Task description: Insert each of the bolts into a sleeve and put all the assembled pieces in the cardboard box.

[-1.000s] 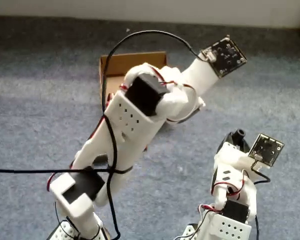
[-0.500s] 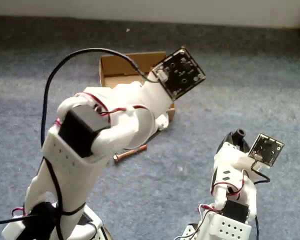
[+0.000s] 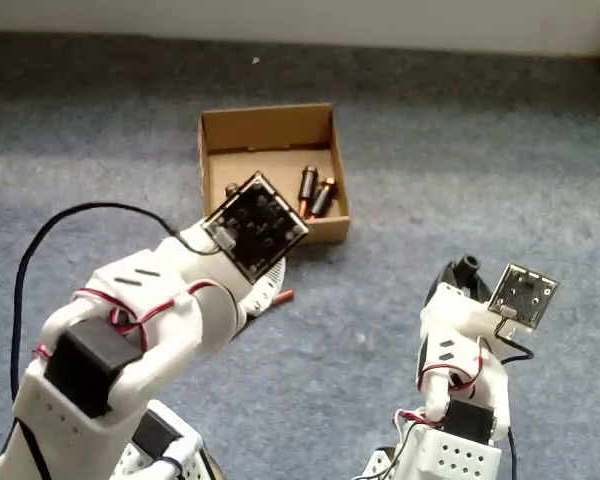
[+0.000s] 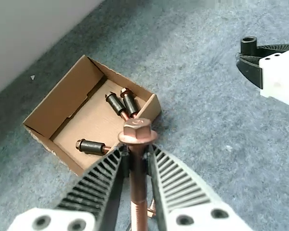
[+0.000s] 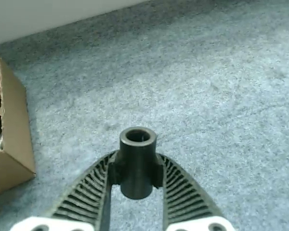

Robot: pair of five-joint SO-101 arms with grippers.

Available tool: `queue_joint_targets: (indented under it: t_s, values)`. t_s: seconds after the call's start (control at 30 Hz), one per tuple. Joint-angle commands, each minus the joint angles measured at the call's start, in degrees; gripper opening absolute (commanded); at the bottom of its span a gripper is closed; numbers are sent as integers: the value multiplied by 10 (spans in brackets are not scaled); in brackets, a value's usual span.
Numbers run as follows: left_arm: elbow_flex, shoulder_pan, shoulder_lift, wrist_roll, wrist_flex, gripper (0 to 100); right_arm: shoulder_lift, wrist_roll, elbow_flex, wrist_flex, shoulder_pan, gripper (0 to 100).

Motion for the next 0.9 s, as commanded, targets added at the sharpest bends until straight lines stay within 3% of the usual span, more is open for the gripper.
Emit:
queue_joint_targets:
  t_s: [0.0,0.27,0.53,0.7,0.87]
  values:
    - [102,-41,-86,6,-76,6,-15,-3,54,-15,-39,7]
    - [257,-102,-211,11,-163,6,-15,-4,51,-16,-188,8]
    - [416,-138,-315,157,-331,6,-15,-3,51,-17,-371,8]
    - [499,-138,-396,186,-407,6,-15,-3,50,-22,-468,6]
    - [506,-138,-463,196,-418,6,-15,-2,54,-83,-525,6]
